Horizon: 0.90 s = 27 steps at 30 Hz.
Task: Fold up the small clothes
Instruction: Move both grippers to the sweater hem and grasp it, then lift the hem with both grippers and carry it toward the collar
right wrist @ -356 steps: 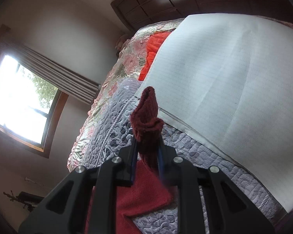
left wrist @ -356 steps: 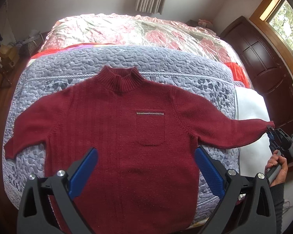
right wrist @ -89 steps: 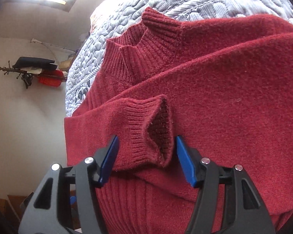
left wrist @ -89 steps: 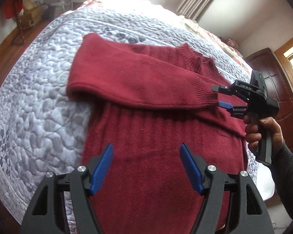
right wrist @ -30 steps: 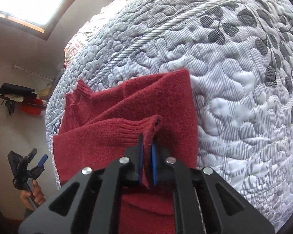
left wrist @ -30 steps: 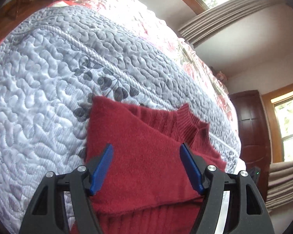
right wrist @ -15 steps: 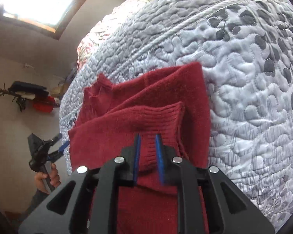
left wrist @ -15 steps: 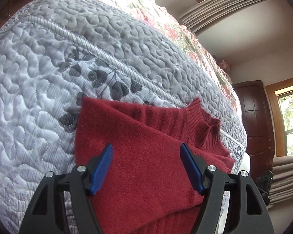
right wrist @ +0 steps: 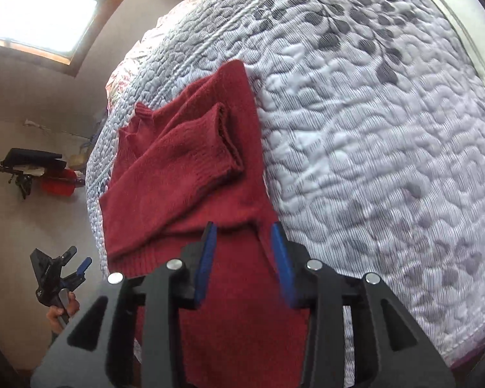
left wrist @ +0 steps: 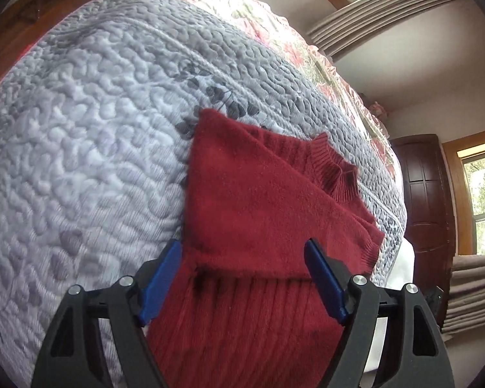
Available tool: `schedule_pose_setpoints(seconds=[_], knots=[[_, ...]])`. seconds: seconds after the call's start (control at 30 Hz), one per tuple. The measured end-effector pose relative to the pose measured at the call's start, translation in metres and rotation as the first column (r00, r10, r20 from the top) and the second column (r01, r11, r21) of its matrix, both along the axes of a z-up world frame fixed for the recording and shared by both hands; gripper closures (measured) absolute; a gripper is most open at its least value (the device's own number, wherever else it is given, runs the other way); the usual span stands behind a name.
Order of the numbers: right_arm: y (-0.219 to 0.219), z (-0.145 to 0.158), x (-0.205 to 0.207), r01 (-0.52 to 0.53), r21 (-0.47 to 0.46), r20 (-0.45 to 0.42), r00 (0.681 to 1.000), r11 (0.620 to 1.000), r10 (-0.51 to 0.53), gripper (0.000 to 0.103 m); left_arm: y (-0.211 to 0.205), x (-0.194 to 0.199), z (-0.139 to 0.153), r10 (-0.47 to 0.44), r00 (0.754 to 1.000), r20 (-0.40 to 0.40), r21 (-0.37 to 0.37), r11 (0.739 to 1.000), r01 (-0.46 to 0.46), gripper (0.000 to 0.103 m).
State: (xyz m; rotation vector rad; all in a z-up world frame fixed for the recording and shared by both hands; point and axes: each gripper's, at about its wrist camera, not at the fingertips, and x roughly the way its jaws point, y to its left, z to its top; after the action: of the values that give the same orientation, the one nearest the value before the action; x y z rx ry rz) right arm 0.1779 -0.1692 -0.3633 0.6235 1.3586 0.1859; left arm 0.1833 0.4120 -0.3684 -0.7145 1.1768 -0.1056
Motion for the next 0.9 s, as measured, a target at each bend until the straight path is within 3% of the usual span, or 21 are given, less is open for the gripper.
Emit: schedule_pose_setpoints(seconds=[0.07, 0.1, 0.27, 0.4, 0.67, 0.9], knots=[[-0.006, -0.004, -0.033, 0.000, -0.005, -0.056, 0.998, 1.000, 0.000, 0.044, 0.010, -0.041, -0.004, 0.000, 0.999, -0.045, -0.004, 1.000, 0.000, 0.023], [-0.010, -0.007, -0.052, 0.002, -0.004, -0.086, 0.996, 1.000, -0.003, 0.041, 0.012, -0.061, -0.009, -0.005, 0.997, -0.077, 0.000, 1.000, 0.005, 0.023], [-0.026, -0.030, -0.151, 0.007, 0.024, -0.206, 0.978, 1.000, -0.002, 0.038, 0.024, -0.162, -0.039, -0.053, 0.975, -0.214, 0.013, 0.998, 0.057, 0.023], [-0.032, -0.052, -0.213, -0.009, 0.043, -0.279, 0.960, 0.999, 0.020, 0.038, 0.025, -0.219, -0.065, -0.084, 0.952, -0.294, -0.002, 0.996, 0.088, 0.023], [-0.028, -0.098, -0.261, 0.021, 0.121, -0.369, 0.929, 0.992, 0.025, 0.038, 0.021, -0.264, -0.099, -0.100, 0.922, -0.373, -0.041, 0.995, 0.092, 0.023], [-0.005, -0.103, -0.262, -0.014, 0.134, -0.356, 0.933, 0.991, 0.061, 0.038, 0.023, -0.275, -0.107, -0.080, 0.924, -0.374, -0.087, 0.995, 0.051, 0.023]])
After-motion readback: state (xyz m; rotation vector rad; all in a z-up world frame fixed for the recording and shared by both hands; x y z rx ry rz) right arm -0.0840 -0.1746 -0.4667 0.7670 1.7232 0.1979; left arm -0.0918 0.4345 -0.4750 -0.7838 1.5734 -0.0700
